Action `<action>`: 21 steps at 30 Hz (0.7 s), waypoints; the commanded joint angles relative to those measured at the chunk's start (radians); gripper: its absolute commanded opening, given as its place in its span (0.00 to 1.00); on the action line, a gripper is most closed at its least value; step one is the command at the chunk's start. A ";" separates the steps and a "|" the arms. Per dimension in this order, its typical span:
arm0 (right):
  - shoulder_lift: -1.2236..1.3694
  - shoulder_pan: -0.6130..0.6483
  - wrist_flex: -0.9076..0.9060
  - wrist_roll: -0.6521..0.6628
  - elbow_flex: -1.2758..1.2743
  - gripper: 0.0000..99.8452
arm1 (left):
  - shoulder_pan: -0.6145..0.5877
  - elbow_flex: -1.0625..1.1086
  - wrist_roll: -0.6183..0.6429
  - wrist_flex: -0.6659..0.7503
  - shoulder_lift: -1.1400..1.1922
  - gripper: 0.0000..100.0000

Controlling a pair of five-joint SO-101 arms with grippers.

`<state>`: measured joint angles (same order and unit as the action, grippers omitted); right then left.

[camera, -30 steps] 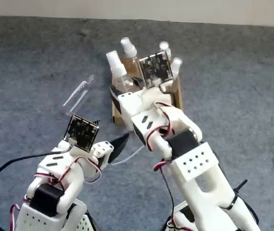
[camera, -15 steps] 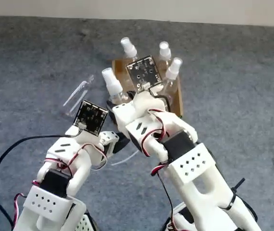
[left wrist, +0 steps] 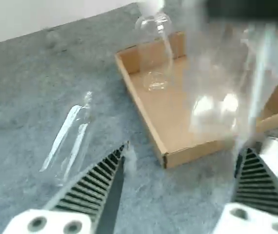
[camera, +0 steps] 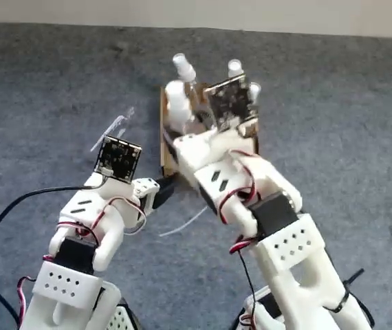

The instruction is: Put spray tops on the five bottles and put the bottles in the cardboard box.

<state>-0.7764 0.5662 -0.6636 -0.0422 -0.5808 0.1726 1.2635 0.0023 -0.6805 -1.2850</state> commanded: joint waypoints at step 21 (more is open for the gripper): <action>0.570 -0.070 0.561 0.017 0.076 0.00 | -0.245 -0.007 -0.002 0.080 0.004 0.10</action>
<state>-0.2117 0.5186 -0.1527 -0.0361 -0.5700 -0.0637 1.2635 0.0023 -0.6252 -1.2850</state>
